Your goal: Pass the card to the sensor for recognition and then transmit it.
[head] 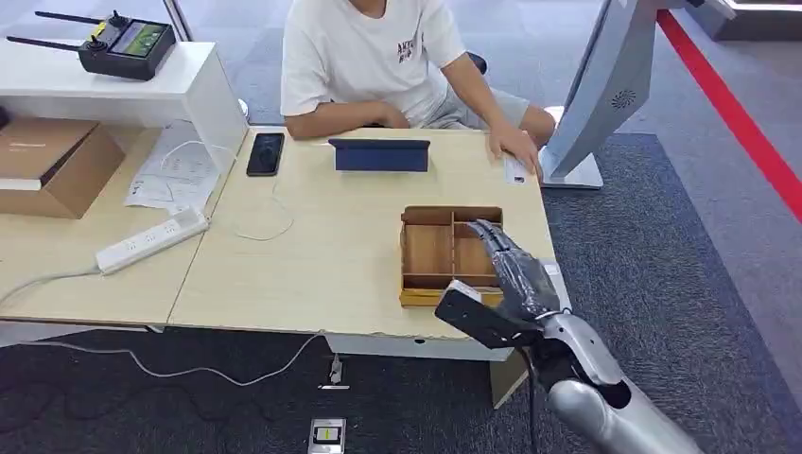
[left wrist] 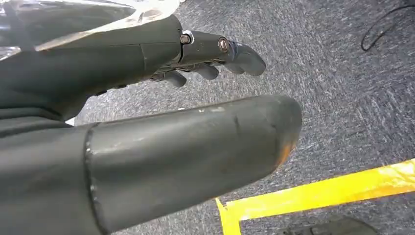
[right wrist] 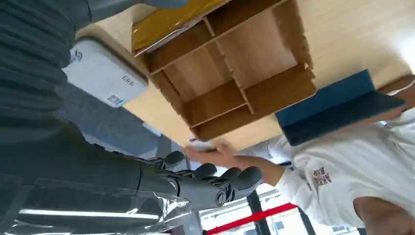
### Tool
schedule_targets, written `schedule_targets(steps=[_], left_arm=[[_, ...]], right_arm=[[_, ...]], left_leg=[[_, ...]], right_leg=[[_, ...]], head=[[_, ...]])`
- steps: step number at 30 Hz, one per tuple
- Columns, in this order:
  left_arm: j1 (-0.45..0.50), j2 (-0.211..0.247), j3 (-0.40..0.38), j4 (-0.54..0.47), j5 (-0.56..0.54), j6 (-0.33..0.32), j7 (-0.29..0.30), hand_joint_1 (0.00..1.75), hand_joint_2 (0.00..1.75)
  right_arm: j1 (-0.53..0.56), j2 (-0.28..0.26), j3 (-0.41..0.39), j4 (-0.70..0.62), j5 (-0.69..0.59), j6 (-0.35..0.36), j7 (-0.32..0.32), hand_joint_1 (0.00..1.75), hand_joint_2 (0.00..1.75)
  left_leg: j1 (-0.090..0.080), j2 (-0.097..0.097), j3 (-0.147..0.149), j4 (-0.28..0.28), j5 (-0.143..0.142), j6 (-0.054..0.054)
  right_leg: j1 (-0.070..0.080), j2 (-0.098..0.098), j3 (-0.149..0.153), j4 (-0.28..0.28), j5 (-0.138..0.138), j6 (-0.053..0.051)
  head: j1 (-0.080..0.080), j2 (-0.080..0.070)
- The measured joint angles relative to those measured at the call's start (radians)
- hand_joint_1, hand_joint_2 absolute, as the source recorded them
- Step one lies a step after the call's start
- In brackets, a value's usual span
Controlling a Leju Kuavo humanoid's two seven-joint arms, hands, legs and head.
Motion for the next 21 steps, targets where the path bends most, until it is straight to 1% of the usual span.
schedule_targets(steps=[9,15,18,21], left_arm=[[-0.001,-0.005,0.000,0.000,-0.013,0.001,0.000,0.00,0.00],[-0.002,-0.006,0.000,0.000,-0.016,0.002,0.008,0.00,0.00],[-0.003,-0.009,0.000,0.000,-0.016,0.007,0.008,0.00,0.00],[-0.002,-0.011,0.000,-0.001,-0.016,0.010,0.008,0.00,0.00]], right_arm=[[0.006,0.030,0.026,0.068,0.162,-0.038,0.024,0.00,1.75],[0.002,0.073,0.046,0.184,0.316,-0.134,0.021,0.00,1.75],[-0.004,0.098,0.054,0.261,0.330,-0.180,0.011,0.00,1.75],[-0.007,0.118,0.059,0.323,0.318,-0.205,-0.006,0.00,1.75]], left_leg=[[0.000,0.000,0.000,0.000,0.000,0.000],[0.000,0.000,-0.001,0.000,0.000,0.000],[0.000,0.000,-0.001,0.000,0.000,0.000],[0.000,0.000,0.000,0.000,0.000,0.000]], right_leg=[[0.000,0.000,0.000,0.000,0.000,0.000],[0.000,0.000,0.000,0.000,0.000,0.000],[0.000,0.000,0.000,0.000,0.000,0.000],[0.000,0.000,0.000,0.000,0.000,0.000]], head=[[0.000,0.000],[0.000,0.000],[0.000,0.000],[0.000,0.000]])
